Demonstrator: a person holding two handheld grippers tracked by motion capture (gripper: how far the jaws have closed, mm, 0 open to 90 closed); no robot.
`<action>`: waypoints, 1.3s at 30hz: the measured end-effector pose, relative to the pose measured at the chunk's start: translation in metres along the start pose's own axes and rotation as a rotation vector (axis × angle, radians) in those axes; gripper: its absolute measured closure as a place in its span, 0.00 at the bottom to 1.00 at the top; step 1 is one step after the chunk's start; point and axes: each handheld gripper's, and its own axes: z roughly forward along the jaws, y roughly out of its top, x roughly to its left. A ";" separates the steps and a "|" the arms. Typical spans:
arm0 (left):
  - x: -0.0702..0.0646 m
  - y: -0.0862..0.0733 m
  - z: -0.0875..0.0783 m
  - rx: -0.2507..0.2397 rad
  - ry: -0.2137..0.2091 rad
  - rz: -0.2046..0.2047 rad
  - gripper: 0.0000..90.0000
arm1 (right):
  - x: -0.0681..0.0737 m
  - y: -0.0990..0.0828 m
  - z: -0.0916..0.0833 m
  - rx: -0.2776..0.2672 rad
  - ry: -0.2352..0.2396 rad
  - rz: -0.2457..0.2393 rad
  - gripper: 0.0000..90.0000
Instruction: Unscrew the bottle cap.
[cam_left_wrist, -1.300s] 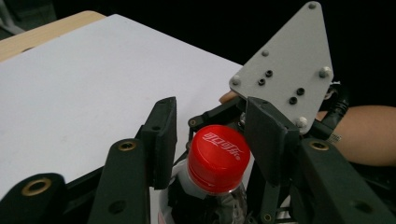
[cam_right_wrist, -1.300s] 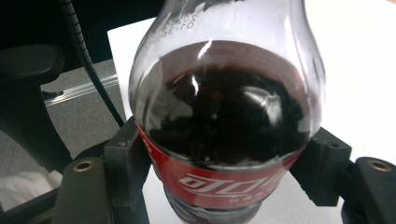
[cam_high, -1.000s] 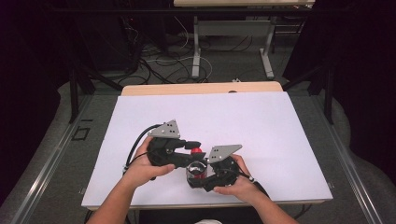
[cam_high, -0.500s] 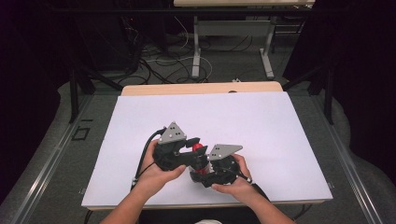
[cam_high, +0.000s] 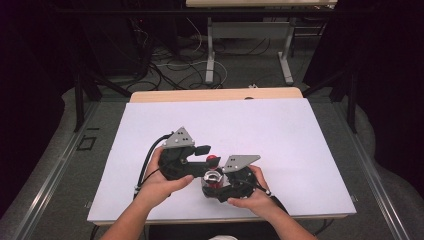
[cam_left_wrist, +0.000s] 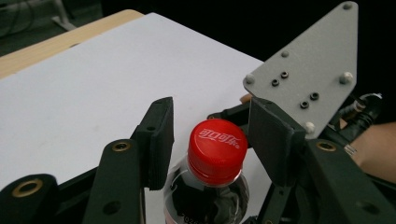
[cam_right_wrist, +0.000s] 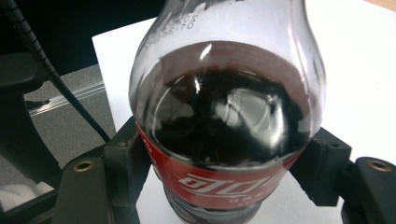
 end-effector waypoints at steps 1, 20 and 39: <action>0.001 -0.001 0.000 0.005 -0.004 -0.003 0.58 | 0.000 0.000 0.000 -0.006 -0.003 -0.001 0.33; -0.012 -0.006 0.016 -0.036 0.108 -0.002 0.69 | 0.000 -0.001 0.001 0.013 -0.020 0.000 0.33; -0.003 -0.003 0.000 0.017 0.014 0.022 0.59 | 0.000 0.000 -0.001 0.010 0.005 -0.023 0.33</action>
